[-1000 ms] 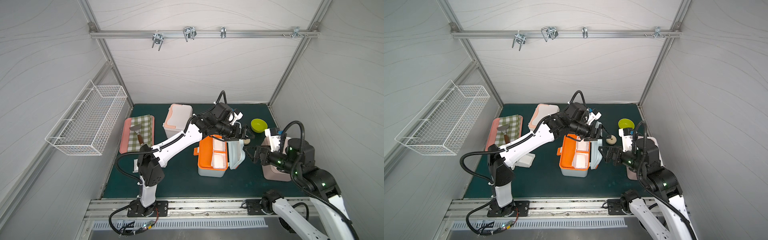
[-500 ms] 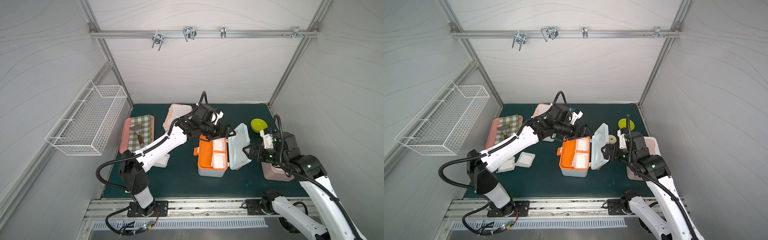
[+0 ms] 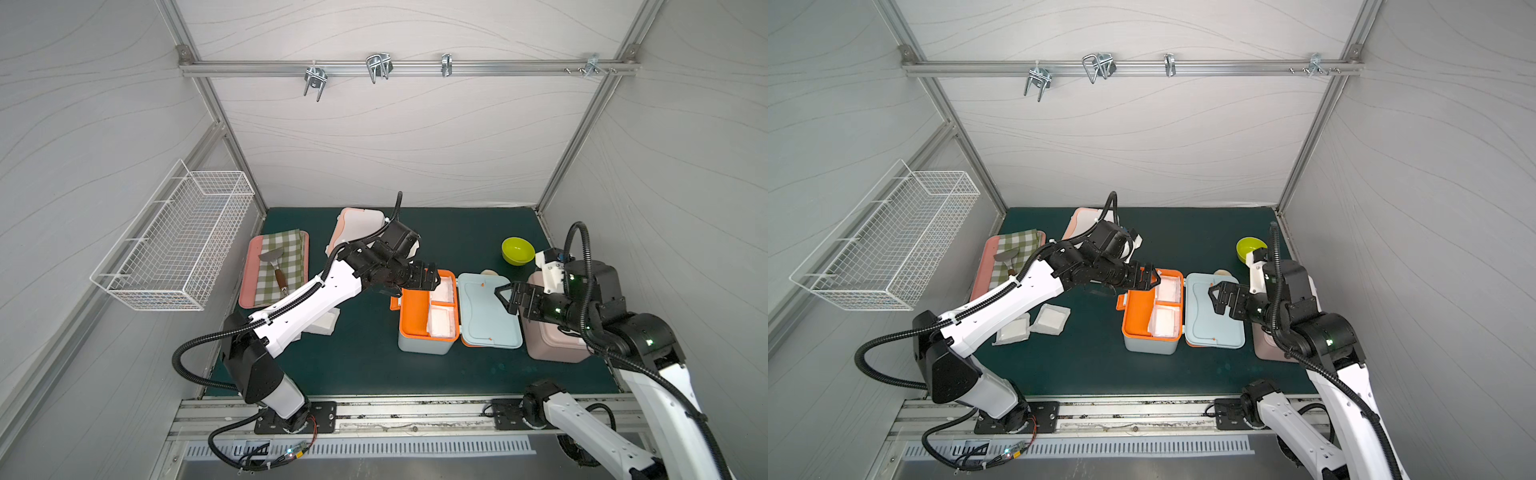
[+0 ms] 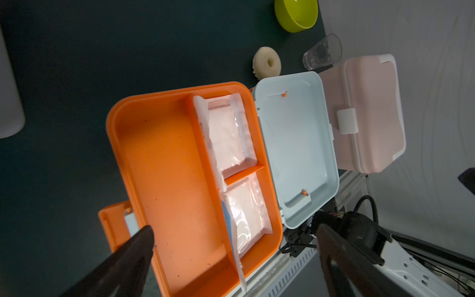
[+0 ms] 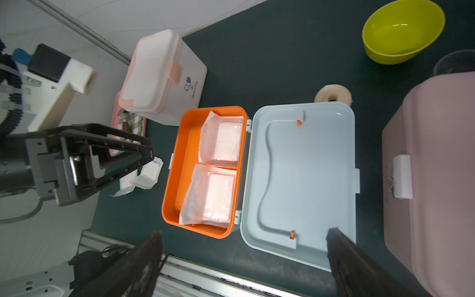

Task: Open first aid kits and take out gauze
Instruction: Open the lid of the first aid kit, then pick up the gauze from the first aid kit.

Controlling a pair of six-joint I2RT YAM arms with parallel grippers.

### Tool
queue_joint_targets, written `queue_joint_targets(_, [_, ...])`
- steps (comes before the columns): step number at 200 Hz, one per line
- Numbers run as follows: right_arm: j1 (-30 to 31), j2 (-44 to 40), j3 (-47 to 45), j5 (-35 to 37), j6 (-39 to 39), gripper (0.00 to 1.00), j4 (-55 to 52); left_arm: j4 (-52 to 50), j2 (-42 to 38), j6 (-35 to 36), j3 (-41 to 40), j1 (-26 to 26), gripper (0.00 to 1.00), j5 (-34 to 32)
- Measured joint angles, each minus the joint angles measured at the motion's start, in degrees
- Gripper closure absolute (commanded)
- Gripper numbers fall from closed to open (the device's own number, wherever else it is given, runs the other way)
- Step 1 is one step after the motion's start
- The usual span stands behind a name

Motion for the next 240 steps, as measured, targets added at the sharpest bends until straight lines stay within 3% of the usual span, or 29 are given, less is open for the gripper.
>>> queue_joint_targets(64, [0.0, 0.8, -9.1, -14.2, -1.1, 0.01, 8.4, -3.6, -0.8, 1.6, -0.9, 0.0, 0.29, -3.8])
queue_joint_targets(121, [-0.1, 5.0, -14.8, -15.5, -2.4, 0.07, 11.8, -6.1, 5.9, 2.7, 4.4, -0.1, 0.42, -3.7])
queue_joint_targets(162, [-0.1, 6.9, -19.2, -18.6, -3.0, 0.21, 14.6, -7.5, 11.9, 3.6, 10.6, -0.4, 0.47, -3.4])
queue_joint_targets(240, [-0.2, 7.3, -21.1, -21.5, -3.3, 0.25, 16.9, -9.5, 22.5, 4.5, 20.5, -0.5, 0.65, -3.1])
